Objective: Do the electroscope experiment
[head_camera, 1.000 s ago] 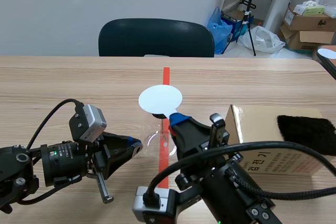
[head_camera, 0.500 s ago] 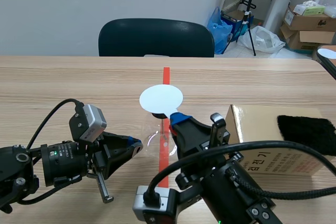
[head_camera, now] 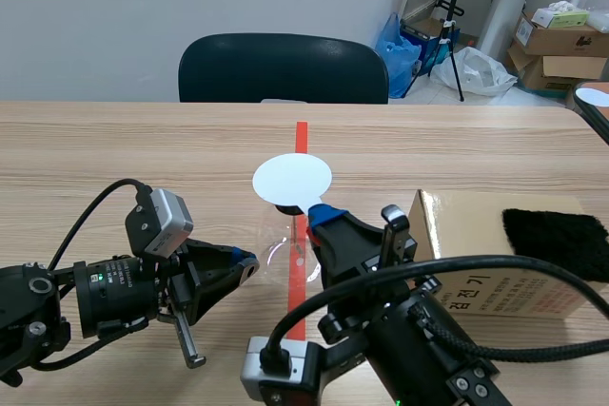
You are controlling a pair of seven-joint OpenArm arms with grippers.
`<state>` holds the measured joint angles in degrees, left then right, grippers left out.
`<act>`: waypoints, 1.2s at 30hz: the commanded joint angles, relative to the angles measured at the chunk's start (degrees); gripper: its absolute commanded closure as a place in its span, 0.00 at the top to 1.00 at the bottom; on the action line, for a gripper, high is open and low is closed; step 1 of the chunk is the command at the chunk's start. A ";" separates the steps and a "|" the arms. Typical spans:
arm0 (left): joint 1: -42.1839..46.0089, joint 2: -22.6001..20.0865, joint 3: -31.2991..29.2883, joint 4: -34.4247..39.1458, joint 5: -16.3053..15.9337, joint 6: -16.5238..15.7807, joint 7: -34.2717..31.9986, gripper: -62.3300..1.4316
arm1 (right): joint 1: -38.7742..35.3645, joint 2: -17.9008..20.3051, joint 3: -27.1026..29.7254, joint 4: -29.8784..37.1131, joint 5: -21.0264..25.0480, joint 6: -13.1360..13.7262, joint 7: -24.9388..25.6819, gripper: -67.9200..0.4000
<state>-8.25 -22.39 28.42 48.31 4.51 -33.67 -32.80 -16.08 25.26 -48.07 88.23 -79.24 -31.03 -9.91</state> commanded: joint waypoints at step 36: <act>0.00 -0.17 -0.48 1.11 -0.59 -0.09 -0.74 0.07 | 2.91 0.66 0.52 0.26 0.48 -0.37 -13.84 0.02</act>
<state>-8.25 -22.39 28.42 48.31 4.51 -33.67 -32.82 -14.00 25.26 -48.07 88.23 -78.39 -30.81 -23.22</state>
